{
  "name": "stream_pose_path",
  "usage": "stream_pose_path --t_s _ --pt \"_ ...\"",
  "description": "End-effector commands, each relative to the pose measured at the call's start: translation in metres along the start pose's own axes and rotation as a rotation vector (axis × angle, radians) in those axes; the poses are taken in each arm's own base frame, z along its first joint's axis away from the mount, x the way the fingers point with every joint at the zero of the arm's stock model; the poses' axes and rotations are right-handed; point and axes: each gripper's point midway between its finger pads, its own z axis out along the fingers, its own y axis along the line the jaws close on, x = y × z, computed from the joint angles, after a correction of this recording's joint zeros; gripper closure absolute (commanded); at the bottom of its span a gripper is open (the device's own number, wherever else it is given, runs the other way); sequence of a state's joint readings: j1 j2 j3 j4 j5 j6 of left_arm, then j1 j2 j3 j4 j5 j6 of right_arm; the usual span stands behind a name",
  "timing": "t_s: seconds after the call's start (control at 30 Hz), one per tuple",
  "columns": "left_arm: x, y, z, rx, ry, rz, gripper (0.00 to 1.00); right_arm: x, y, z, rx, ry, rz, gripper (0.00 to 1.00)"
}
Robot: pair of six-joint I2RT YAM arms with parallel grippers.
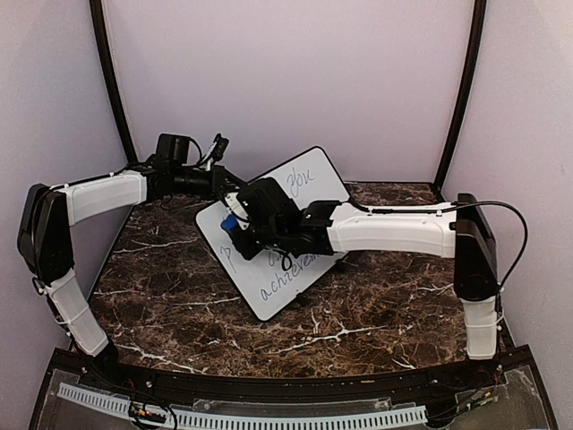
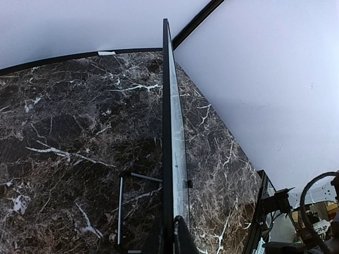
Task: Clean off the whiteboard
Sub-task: Erase the whiteboard at the center of the board.
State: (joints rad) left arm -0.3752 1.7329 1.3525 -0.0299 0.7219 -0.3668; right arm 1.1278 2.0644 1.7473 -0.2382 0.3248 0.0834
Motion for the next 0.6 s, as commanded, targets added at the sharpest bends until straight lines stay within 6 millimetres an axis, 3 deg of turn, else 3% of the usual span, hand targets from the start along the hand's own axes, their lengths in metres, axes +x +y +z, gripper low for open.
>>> stream_pose_path --t_s 0.0,0.3,0.57 --pt "0.001 -0.021 -0.008 0.034 -0.004 0.031 1.00 -0.006 -0.014 0.021 0.023 -0.003 0.001 0.72" --pt "0.000 -0.022 -0.009 0.035 -0.006 0.034 1.00 -0.021 -0.019 0.025 0.039 -0.022 -0.009 0.72" --pt "0.000 -0.023 -0.010 0.035 -0.008 0.037 1.00 0.010 -0.018 0.014 0.018 0.038 0.010 0.71"
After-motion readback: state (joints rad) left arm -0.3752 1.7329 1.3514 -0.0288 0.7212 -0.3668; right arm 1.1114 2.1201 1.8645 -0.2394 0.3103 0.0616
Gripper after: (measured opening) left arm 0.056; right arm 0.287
